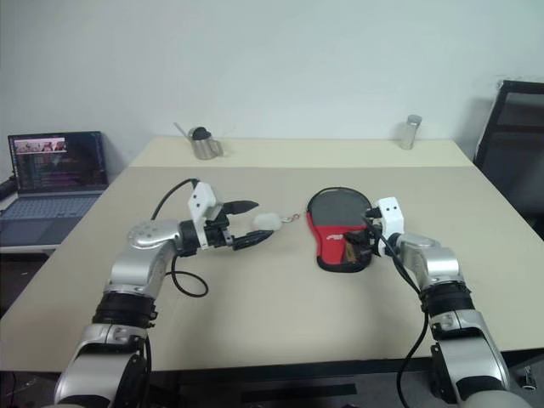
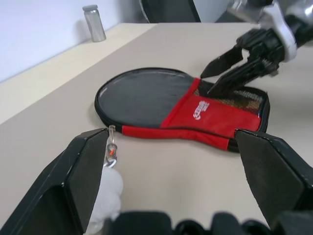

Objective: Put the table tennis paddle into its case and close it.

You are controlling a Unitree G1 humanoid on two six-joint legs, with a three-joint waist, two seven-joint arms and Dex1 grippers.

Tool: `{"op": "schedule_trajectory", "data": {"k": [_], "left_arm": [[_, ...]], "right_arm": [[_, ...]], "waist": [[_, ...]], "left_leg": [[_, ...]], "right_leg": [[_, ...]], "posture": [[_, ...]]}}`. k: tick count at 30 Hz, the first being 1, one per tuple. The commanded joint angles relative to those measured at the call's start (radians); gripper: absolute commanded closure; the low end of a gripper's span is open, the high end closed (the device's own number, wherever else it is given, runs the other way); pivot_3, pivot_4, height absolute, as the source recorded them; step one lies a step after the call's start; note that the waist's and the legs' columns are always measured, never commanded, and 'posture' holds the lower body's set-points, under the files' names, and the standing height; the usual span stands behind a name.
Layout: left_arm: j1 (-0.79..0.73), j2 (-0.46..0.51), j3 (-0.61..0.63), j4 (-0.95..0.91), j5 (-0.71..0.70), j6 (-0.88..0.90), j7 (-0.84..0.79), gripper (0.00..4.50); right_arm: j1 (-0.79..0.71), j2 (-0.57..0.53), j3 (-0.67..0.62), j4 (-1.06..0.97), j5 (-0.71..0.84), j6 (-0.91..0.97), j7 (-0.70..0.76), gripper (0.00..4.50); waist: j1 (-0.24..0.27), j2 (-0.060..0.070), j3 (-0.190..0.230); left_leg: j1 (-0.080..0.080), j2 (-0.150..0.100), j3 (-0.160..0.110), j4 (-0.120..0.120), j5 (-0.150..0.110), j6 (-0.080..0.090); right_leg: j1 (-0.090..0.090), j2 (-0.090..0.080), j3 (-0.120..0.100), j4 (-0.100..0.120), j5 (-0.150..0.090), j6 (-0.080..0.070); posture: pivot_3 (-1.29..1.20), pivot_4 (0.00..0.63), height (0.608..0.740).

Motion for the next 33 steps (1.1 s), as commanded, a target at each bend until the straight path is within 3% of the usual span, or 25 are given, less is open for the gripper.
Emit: {"op": "schedule_trajectory", "data": {"k": [1,9,24,27,33], "left_arm": [[-0.004,0.019,0.006,-0.054,-0.024,0.018,0.015,0.0],[-0.01,0.029,0.0,-0.071,-0.033,0.041,0.018,0.0],[-0.003,0.098,0.005,-0.166,-0.185,0.225,-0.113,0.0],[-0.006,0.103,0.006,-0.16,-0.181,0.221,-0.115,0.0],[0.007,0.112,0.01,-0.162,-0.179,0.214,-0.12,0.0]], "right_arm": [[-0.05,0.001,-0.044,0.059,-0.026,-0.061,-0.01,0.03],[-0.087,0.016,-0.074,0.207,-0.07,-0.119,-0.049,0.03],[-0.11,0.084,-0.019,0.286,-0.137,-0.068,0.073,0.03],[-0.128,0.095,-0.024,0.333,-0.154,-0.074,0.061,0.63],[-0.148,0.121,-0.037,0.374,-0.162,-0.07,0.053,2.61]], "waist": [[0.0,0.0,0.0],[0.0,0.0,0.0],[-0.02,0.001,0.0],[-0.025,0.0,0.0],[-0.027,0.001,-0.001]], "left_leg": [[0.0,0.0,0.0,0.0,0.0,0.0],[0.0,0.0,0.001,0.0,0.0,0.0],[0.004,0.003,0.0,0.0,0.0,0.0],[0.005,0.006,0.001,0.0,0.0,0.0],[0.006,0.013,0.002,0.0,0.0,0.0]], "right_leg": [[0.0,0.0,0.0,0.0,0.0,0.0],[0.0,0.0,0.001,0.0,0.0,-0.001],[0.002,0.003,0.003,0.001,0.001,-0.001],[0.003,0.006,0.003,0.0,0.002,-0.003],[0.003,0.009,0.003,0.0,0.004,-0.006]], "posture": [[0.0,0.15,0.74],[0.0,0.15,0.74],[0.0,0.15,0.74],[0.0,0.15,0.74],[0.0,0.15,0.74]]}}
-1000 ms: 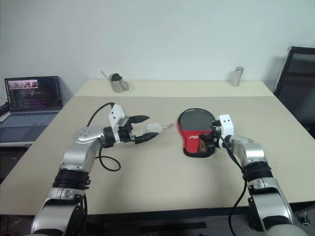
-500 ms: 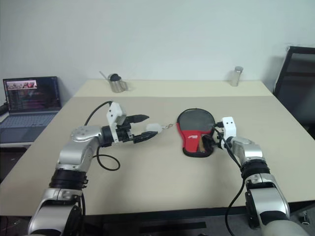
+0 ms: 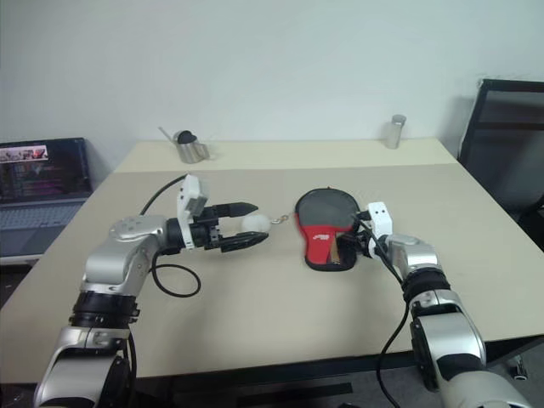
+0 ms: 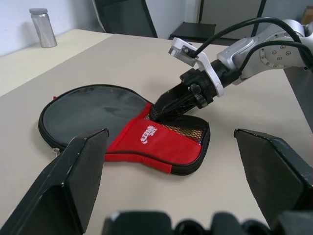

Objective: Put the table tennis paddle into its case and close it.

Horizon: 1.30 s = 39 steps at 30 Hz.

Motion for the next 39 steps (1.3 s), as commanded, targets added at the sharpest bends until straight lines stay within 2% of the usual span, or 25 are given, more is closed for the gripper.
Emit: {"op": "schedule_trajectory", "data": {"k": [1,6,15,20,31,39], "left_arm": [[-0.001,0.026,0.013,-0.033,-0.019,-0.016,-0.008,0.0],[0.04,0.068,0.015,-0.028,-0.027,-0.023,-0.059,0.0],[0.149,0.182,0.012,-0.055,-0.037,-0.027,-0.177,0.0],[0.237,0.22,0.008,-0.144,-0.061,-0.011,-0.213,0.0],[0.36,0.284,0.018,-0.295,-0.122,0.024,-0.245,0.0],[0.396,0.31,0.03,-0.359,-0.172,0.068,-0.236,0.0]], "right_arm": [[-0.001,0.019,-0.001,0.032,-0.013,0.026,0.0,2.95],[0.002,0.058,0.0,-0.032,0.008,0.078,0.015,4.44],[0.093,0.136,0.027,-0.435,0.069,0.33,0.022,4.48],[0.177,0.161,0.04,-0.673,0.102,0.476,-0.016,4.48],[0.415,0.27,0.025,-1.168,0.193,0.818,-0.207,4.48],[0.565,0.363,-0.011,-1.396,0.235,1.01,-0.3,4.48]], "waist": [[0.0,0.0,0.0],[-0.003,0.0,-0.001],[-0.006,0.0,0.0],[-0.004,0.0,0.0],[0.001,0.0,-0.001],[0.001,0.0,-0.001]], "left_leg": [[0.0,0.0,0.0,0.0,0.0,0.0],[0.001,0.001,0.001,0.0,0.0,0.0],[-0.002,0.004,0.005,-0.006,0.0,0.0],[-0.003,0.004,0.007,-0.009,0.0,0.0],[-0.002,0.003,0.009,-0.009,0.0,0.0],[-0.002,0.003,0.009,-0.01,0.0,0.0]], "right_leg": [[0.0,0.0,0.0,0.0,0.0,0.0],[0.0,0.001,0.001,0.0,0.0,-0.001],[-0.009,0.003,0.006,0.001,0.0,-0.002],[-0.011,0.004,0.009,0.0,0.0,-0.002],[-0.011,0.003,0.011,-0.001,0.0,-0.002],[-0.011,0.003,0.011,-0.001,0.0,-0.002]], "posture": [[0.0,0.15,0.74],[0.0,0.15,0.74],[0.0,0.15,0.74],[0.0,0.15,0.74],[0.0,0.15,0.74],[0.0,0.15,0.74]]}}
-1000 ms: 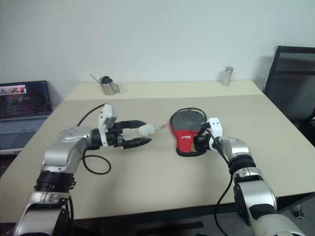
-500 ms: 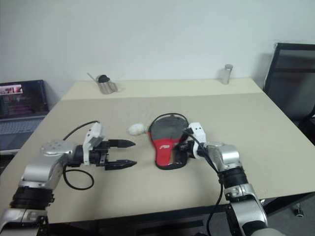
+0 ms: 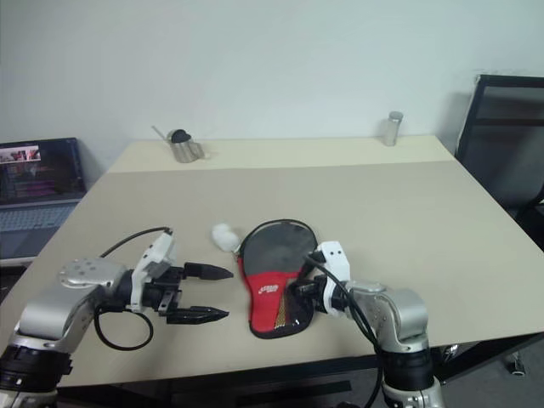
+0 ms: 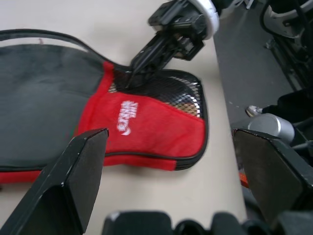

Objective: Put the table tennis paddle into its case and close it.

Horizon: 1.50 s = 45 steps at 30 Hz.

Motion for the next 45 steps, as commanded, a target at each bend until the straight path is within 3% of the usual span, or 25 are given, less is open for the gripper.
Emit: {"op": "schedule_trajectory", "data": {"k": [1,9,17,22,31,34,39,45], "left_arm": [[0.003,0.025,0.028,-0.049,-0.036,0.019,0.0,0.0],[-0.014,0.03,0.014,-0.049,-0.039,0.034,-0.003,0.0],[-0.041,0.018,0.0,-0.031,-0.026,0.023,-0.001,0.0],[-0.033,0.01,0.005,-0.042,-0.027,0.021,0.018,0.0],[-0.04,-0.008,0.04,-0.013,-0.024,0.023,0.1,0.0],[-0.058,-0.03,0.074,0.017,-0.022,0.031,0.18,0.0],[-0.075,-0.073,0.107,0.078,0.043,-0.014,0.348,0.0],[-0.125,-0.124,0.079,0.142,0.128,-0.044,0.492,0.0]], "right_arm": [[0.033,0.034,-0.014,-0.104,0.037,0.067,-0.025,4.48],[0.144,0.116,-0.044,-0.224,0.026,0.166,-0.075,4.48],[0.143,0.11,-0.032,-0.206,0.011,0.157,-0.1,4.48],[0.126,0.083,-0.058,-0.24,0.002,0.133,-0.119,3.1],[-0.046,-0.097,-0.128,-0.41,0.176,0.147,0.074,0.15],[-0.099,-0.158,-0.121,-0.368,0.201,0.088,0.116,0.07],[-0.133,-0.299,0.106,-0.199,0.133,-0.192,0.208,0.07],[-0.167,-0.247,0.271,0.025,0.012,-0.436,0.179,0.07]], "waist": [[0.0,0.0,0.0],[0.0,-0.001,-0.001],[0.0,-0.001,-0.001],[0.0,-0.002,-0.001],[0.0,-0.002,-0.001],[0.001,-0.002,-0.001],[0.0,-0.002,-0.001],[0.001,-0.002,-0.001]], "left_leg": [[0.0,0.0,0.0,0.0,0.0,0.0],[0.0,0.0,0.0,0.0,0.0,0.0],[0.0,0.0,0.0,0.0,0.0,0.0],[0.0,0.0,0.0,0.0,0.0,0.0],[0.0,0.0,-0.001,0.0,0.0,0.0],[0.0,0.001,-0.002,-0.001,0.0,0.0],[0.0,0.0,-0.001,0.0,0.0,0.0],[0.0,0.0,-0.001,0.0,0.0,0.0]], "right_leg": [[0.0,0.0,0.0,0.0,0.0,0.0],[0.0,0.0,0.0,-0.001,0.0,0.0],[0.0,0.0,0.0,-0.002,0.0,0.0],[0.0,0.0,0.0,-0.002,0.0,0.0],[0.0,0.0,-0.001,-0.002,0.0,0.0],[0.0,0.001,-0.002,-0.002,0.0,0.0],[0.001,0.001,-0.001,-0.002,0.0,0.0],[0.0,0.004,-0.001,-0.001,0.0,0.0]], "posture": [[0.0,0.15,0.74],[0.0,0.15,0.74],[0.0,0.15,0.74],[0.0,0.15,0.74],[0.0,0.15,0.74],[0.0,0.15,0.74],[0.0,0.15,0.74],[0.0,0.15,0.74]]}}
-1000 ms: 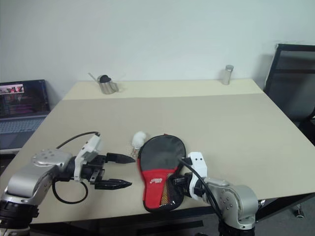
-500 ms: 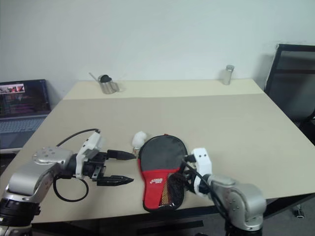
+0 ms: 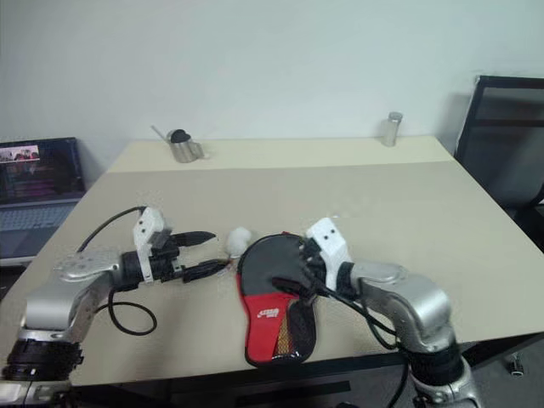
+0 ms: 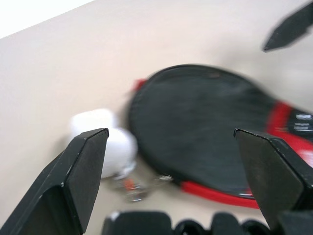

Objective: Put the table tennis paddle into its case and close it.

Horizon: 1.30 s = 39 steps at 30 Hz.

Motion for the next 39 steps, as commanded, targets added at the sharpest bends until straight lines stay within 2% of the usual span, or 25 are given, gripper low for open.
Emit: {"op": "schedule_trajectory", "data": {"k": [1,7,10,15,27,30,36,39], "left_arm": [[-0.052,-0.027,-0.003,0.017,0.042,-0.011,0.082,0.0],[-0.151,-0.118,-0.075,0.165,0.133,-0.012,0.19,0.0],[-0.23,-0.173,-0.087,0.298,0.176,-0.031,0.253,0.0],[-0.337,-0.244,-0.107,0.489,0.2,-0.041,0.247,0.0],[-0.459,-0.275,-0.165,0.753,0.283,-0.097,0.177,0.0],[-0.459,-0.284,-0.167,0.772,0.288,-0.103,0.168,0.64],[-0.441,-0.293,-0.161,0.771,0.292,-0.097,0.162,2.78],[-0.43,-0.287,-0.144,0.769,0.29,-0.094,0.178,3.67]], "right_arm": [[-0.026,0.03,0.071,0.083,-0.06,-0.147,-0.002,0.07],[-0.035,0.06,0.125,0.165,-0.107,-0.241,0.01,0.07],[-0.036,0.077,0.121,0.186,-0.11,-0.261,0.01,0.07],[-0.043,0.088,0.12,0.211,-0.124,-0.282,0.003,0.07],[-0.036,0.09,0.124,0.212,-0.165,-0.307,-0.012,0.07],[-0.035,0.088,0.127,0.212,-0.175,-0.313,-0.012,0.0],[-0.033,0.086,0.13,0.21,-0.185,-0.322,-0.011,0.0],[-0.034,0.084,0.133,0.21,-0.185,-0.328,-0.007,0.0]], "waist": [[0.001,0.0,0.0],[0.007,-0.001,-0.001],[0.008,-0.002,-0.001],[0.011,-0.003,-0.002],[0.01,-0.003,-0.002],[0.011,-0.003,-0.002],[0.011,-0.004,-0.002],[0.011,-0.004,-0.003]], "left_leg": [[0.0,0.0,0.0,0.0,0.0,0.0],[0.0,-0.001,0.001,0.001,0.0,0.0],[0.0,-0.001,0.001,0.001,0.0,0.0],[0.0,-0.001,0.001,0.002,0.0,0.0],[0.0,-0.001,0.001,0.002,0.0,0.0],[0.0,-0.001,0.001,0.002,0.0,0.0],[0.0,-0.001,0.001,0.002,0.0,0.0],[0.0,-0.001,0.001,0.002,0.0,0.0]], "right_leg": [[0.0,0.0,0.0,0.0,0.0,0.0],[0.001,0.0,0.001,0.0,0.001,0.001],[0.001,0.0,0.001,0.0,0.001,0.001],[0.0,0.001,0.0,0.001,0.001,0.001],[0.0,0.001,0.001,0.001,0.001,0.001],[0.0,0.0,0.001,0.001,0.001,0.001],[0.001,0.0,0.001,0.002,0.001,0.001],[0.001,0.0,0.001,0.002,0.001,0.001]], "posture": [[0.0,0.15,0.74],[0.0,0.15,0.74],[0.0,0.15,0.74],[0.0,0.15,0.74],[0.0,0.15,0.74],[0.0,0.15,0.74],[0.0,0.15,0.74],[0.0,0.15,0.74]]}}
